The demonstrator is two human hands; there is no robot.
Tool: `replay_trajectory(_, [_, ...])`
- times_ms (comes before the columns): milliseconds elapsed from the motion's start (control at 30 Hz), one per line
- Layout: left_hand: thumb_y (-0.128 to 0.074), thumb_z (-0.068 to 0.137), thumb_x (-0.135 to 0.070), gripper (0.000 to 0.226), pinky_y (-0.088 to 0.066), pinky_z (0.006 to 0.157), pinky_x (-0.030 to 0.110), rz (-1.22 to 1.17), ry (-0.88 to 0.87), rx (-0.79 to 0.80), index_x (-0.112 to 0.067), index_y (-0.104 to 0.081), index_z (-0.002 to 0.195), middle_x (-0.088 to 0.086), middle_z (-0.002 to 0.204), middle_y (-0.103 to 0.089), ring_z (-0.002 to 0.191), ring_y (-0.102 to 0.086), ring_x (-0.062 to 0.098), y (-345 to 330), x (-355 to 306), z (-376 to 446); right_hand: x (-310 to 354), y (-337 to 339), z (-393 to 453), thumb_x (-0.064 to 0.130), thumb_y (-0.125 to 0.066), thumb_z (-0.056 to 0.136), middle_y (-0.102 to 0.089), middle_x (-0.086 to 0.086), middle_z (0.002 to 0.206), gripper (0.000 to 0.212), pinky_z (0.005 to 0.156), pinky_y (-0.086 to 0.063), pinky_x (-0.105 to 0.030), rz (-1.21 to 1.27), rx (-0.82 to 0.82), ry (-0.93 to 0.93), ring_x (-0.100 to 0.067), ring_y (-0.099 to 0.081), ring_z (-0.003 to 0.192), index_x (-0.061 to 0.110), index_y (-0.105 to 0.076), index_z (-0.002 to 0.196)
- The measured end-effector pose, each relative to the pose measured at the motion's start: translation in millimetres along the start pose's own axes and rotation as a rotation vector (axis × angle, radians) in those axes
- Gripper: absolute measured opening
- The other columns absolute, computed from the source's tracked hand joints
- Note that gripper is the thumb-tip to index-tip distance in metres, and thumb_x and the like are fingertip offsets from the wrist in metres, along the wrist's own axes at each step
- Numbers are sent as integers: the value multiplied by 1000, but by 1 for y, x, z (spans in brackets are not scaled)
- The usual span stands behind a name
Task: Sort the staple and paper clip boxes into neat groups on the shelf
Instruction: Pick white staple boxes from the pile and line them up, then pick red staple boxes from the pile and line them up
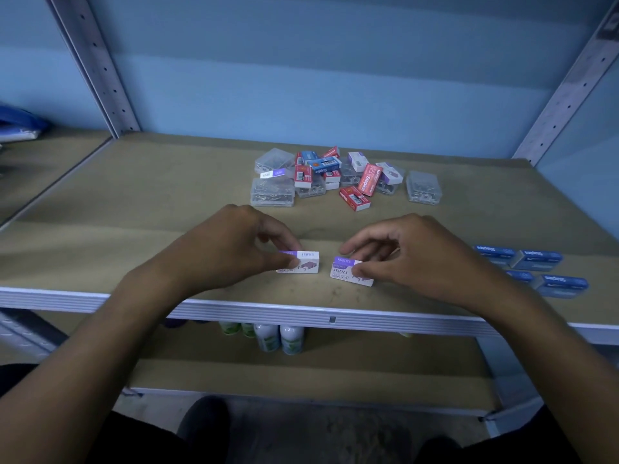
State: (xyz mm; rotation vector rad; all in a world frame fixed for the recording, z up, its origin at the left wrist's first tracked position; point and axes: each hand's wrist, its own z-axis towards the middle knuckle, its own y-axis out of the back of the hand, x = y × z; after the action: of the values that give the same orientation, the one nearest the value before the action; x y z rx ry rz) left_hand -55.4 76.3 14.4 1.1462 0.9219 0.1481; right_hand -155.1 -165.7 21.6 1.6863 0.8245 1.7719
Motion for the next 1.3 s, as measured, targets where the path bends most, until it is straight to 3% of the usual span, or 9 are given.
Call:
replay_trajectory(200, [-75, 79, -44, 12, -39, 65, 11, 9, -1, 46, -46, -76, 91, -31, 90, -71, 78, -58, -11, 6, 8, -9, 9, -7, 0, 16, -83, 78, -76, 16, 79, 22, 73, -53, -12, -4, 17, 22, 1, -70, 71, 31, -81, 94])
replay_trajectory(333, [-74, 78, -47, 13, -43, 69, 16, 20, -26, 52, -48, -75, 92, -33, 91, -70, 91, -61, -4, 7, 11, -11, 11, -7, 0, 16, -83, 79, -77, 15, 80, 23, 77, -56, -16, 8, 37, 24, 1, -71, 74, 30, -81, 95])
replay_trajectory(633, [-72, 75, -56, 21, -43, 69, 9, -25, -33, 90, -49, -74, 95, -32, 93, -71, 97, -61, -5, 11, 13, -14, 8, -4, 3, 26, -82, 80, -77, 16, 87, 20, 82, -57, -19, 47, 41, 26, 1, -71, 80, 31, -79, 100])
replay_trajectory(733, [-64, 77, -62, 25, -46, 71, 13, -43, -15, 14, -47, -75, 93, -32, 92, -71, 93, -63, -5, 14, 9, -11, 2, 3, 6, 33, -76, 85, -76, 18, 89, 14, 80, -52, -15, -14, -63, 17, 3, -69, 84, 34, -78, 98])
replay_trajectory(867, [-61, 88, -49, 19, -43, 68, 9, 3, -22, -176, -37, -75, 94, -23, 91, -73, 85, -65, 0, 9, 11, 4, -14, 5, 16, 27, -69, 91, -73, 19, 99, 19, 82, -49, -17, -151, -184, -36, 3, -64, 85, 32, -75, 108])
replay_trajectory(967, [-64, 91, -34, 19, -42, 74, 16, 106, -47, -241, -32, -73, 108, -17, 108, -71, 90, -63, 9, -1, 17, 26, -27, 3, 26, 25, -64, 93, -64, 11, 124, 32, 86, -40, -19, -256, -193, -46, -3, -57, 98, 29, -67, 125])
replay_trajectory(1100, [-64, 89, -24, 39, -38, 95, 26, 249, -70, -257, -23, -62, 128, 0, 133, -61, 116, -51, 27, -12, 23, 55, -36, -4, 39, 20, -55, 94, -48, 2, 147, 47, 110, -34, -30, -339, -168, -90, -24, -44, 133, 29, -52, 140])
replay_trajectory(1200, [-56, 92, -22, 50, -38, 105, 40, 380, -40, -223, -27, -47, 141, -4, 153, -41, 123, -37, 34, -15, 23, 73, -36, -9, 46, 18, -47, 98, -36, 0, 158, 53, 115, -29, -36, -387, -139, -108, -32, -36, 139, 24, -38, 151])
replay_trajectory(1300, [-50, 95, -23, 53, -35, 104, 40, 506, 9, -169, -34, -39, 145, -9, 160, -27, 124, -32, 32, -14, 20, 86, -36, -11, 50, 19, -41, 100, -31, 4, 161, 54, 115, -30, -37, -417, -110, -124, -33, -35, 138, 25, -32, 153])
